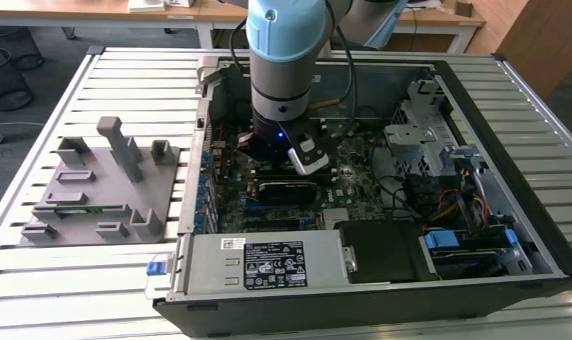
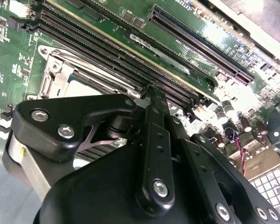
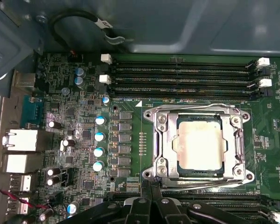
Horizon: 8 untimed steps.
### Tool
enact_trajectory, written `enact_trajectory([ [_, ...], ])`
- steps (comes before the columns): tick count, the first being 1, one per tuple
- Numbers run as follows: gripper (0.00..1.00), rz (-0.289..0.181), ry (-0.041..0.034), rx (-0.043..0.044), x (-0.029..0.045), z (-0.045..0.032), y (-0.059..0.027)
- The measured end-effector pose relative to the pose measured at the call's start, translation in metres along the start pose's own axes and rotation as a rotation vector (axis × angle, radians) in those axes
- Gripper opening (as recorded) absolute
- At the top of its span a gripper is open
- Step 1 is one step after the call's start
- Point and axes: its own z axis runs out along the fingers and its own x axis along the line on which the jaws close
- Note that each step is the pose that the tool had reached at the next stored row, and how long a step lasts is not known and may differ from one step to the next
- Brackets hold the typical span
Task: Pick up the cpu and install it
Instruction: 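Install the second cpu locking lever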
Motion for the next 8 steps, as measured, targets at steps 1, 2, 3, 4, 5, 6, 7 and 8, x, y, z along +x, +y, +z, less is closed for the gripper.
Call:
enact_trajectory([
  [1, 0.11, 0.000, 0.0000, 0.0000, 0.0000, 0.0000, 0.0000],
  [2, 0.11, 0.000, 0.0001, 0.0002, 0.0000, -0.0001, -0.0001],
  [3, 0.11, 0.000, 0.0001, 0.0003, 0.0000, -0.0002, 0.0000],
  [4, 0.11, 0.000, 0.0001, 0.0002, 0.0000, -0.0002, 0.0000],
  [5, 0.11, 0.000, 0.0002, 0.0004, 0.0000, -0.0002, 0.0000],
  [6, 0.11, 0.000, 0.0003, 0.0005, 0.0001, -0.0001, -0.0001],
  [7, 0.11, 0.000, 0.0002, 0.0004, 0.0001, 0.0002, -0.0001],
  [8, 0.11, 0.000, 0.0002, 0.0003, 0.0000, 0.0004, -0.0002],
])
